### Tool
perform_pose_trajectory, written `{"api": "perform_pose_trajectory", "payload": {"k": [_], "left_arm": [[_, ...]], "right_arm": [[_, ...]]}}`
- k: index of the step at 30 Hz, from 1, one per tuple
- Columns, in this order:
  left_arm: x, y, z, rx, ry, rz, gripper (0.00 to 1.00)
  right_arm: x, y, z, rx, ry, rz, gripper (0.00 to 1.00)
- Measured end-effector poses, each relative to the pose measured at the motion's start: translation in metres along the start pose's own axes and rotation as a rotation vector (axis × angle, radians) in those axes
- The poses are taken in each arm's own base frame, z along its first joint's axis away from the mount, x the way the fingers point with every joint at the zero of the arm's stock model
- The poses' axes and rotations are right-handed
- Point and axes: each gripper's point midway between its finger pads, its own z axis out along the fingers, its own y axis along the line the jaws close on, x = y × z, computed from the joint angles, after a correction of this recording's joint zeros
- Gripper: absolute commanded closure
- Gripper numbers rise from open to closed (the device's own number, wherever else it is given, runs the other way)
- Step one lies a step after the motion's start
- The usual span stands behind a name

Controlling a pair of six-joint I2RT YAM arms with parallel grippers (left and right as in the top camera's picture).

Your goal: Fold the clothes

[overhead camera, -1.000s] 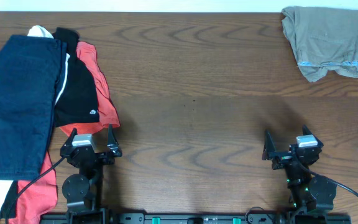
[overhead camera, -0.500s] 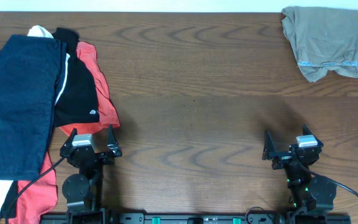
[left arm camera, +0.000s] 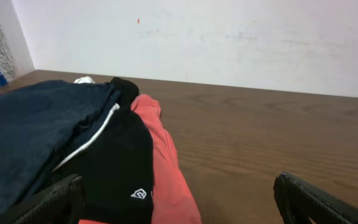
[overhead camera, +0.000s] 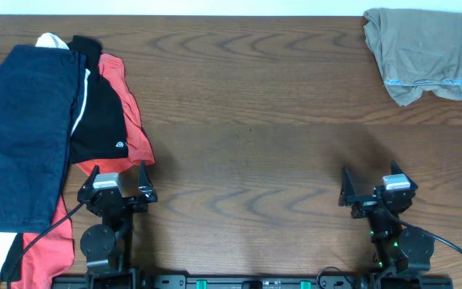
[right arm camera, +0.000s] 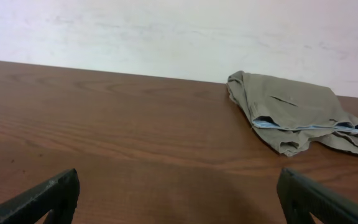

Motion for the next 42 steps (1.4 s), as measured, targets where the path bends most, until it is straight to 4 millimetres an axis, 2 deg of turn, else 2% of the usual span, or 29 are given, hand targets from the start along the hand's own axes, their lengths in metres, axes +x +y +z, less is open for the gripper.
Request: {"api": "perform_pose_trajectory", "payload": {"k": [10, 19, 21, 24, 27, 30, 34, 37, 42], "left_arm": [[-0.001, 0.000, 0.000, 0.000, -0.002, 0.000, 0.02], [-0.001, 0.000, 0.001, -0.001, 0.040, 0.011, 0.02], [-0.009, -0.001, 0.002, -0.003, 0.070, 0.014, 0.02], [-0.032, -0.002, 0.008, -0.004, 0.100, 0.019, 0.02], [-0.054, -0.003, 0.022, -0.008, 0.178, 0.017, 0.02], [-0.062, -0.003, 0.036, -0.013, 0.295, 0.014, 0.02], [-0.081, -0.001, 0.064, -0.027, 0.468, 0.002, 0.02], [-0.095, 0.007, 0.086, -0.053, 0.592, -0.018, 0.02], [-0.111, 0.032, 0.125, -0.100, 0.633, -0.020, 0.02]], "right_arm": [[0.000, 0.000, 0.000, -0.001, -0.002, 0.000, 0.01], [-0.005, 0.012, 0.000, -0.069, -0.020, -0.002, 0.01], [-0.004, 0.013, 0.000, -0.078, -0.017, -0.001, 0.01], [-0.002, 0.015, 0.001, -0.087, 0.000, 0.003, 0.01], [-0.005, 0.015, 0.002, -0.090, 0.025, 0.007, 0.01], [-0.013, 0.015, 0.005, -0.095, 0.055, 0.014, 0.01], [-0.026, 0.013, 0.014, -0.100, 0.125, 0.028, 0.01], [-0.023, 0.012, 0.029, -0.110, 0.273, 0.057, 0.01], [-0.013, 0.014, 0.059, -0.151, 0.478, 0.106, 0.01]]}}
